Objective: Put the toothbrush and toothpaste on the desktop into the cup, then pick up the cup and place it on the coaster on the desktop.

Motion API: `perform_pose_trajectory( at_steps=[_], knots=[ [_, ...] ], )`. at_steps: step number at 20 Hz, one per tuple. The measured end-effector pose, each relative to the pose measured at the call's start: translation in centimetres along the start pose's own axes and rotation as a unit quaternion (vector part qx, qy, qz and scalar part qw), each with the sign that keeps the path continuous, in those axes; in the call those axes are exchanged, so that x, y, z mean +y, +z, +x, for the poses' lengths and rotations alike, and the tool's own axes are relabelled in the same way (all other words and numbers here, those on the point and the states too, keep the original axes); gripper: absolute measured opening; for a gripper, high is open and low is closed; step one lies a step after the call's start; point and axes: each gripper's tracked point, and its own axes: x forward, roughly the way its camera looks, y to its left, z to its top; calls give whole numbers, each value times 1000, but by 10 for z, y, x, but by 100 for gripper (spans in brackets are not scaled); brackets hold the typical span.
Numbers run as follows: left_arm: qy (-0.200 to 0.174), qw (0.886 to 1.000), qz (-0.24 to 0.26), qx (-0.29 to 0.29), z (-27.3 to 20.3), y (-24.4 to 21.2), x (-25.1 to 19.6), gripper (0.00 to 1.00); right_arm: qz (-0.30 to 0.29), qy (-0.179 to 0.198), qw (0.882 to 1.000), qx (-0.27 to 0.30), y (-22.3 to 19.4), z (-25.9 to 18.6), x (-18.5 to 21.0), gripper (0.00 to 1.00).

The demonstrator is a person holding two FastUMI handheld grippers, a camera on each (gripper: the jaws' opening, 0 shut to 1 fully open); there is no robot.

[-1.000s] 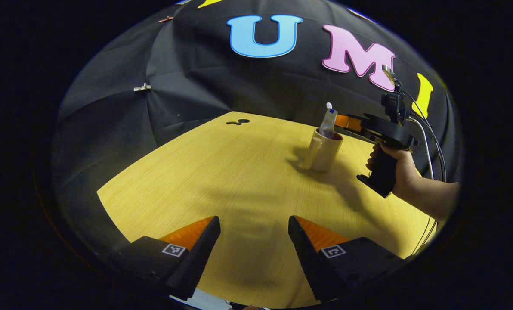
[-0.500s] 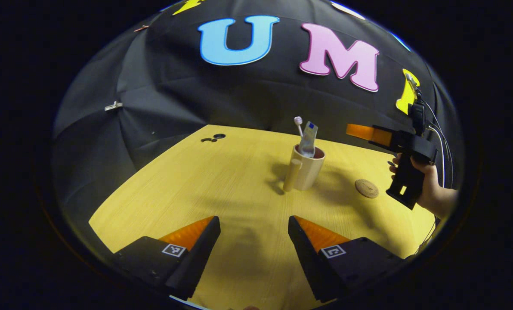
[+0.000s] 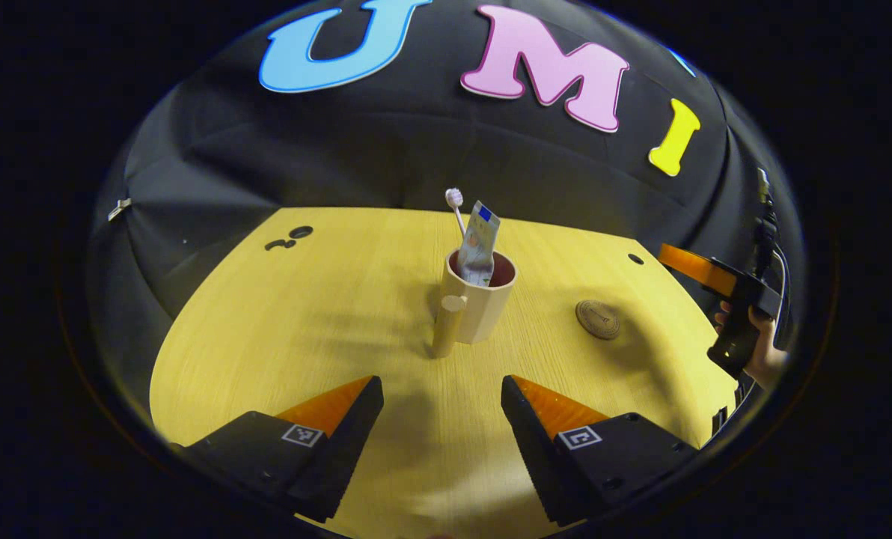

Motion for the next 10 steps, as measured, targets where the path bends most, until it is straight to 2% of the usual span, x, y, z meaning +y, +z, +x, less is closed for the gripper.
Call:
perform_pose_trajectory(
  at_steps=[4, 7, 10],
  knots=[
    [-5, 999, 32, 37, 27, 13, 4, 98, 4, -29, 1000, 9, -9, -33, -35, 98],
    [-27, 996, 57, 69, 45, 20, -4, 98, 11, -52, 998, 20, -15, -56, -59, 98],
    [-14, 990, 94, 103, 63, 26, 1, 98, 21, -73, 997, 22, -12, -82, -83, 98]
  ],
)
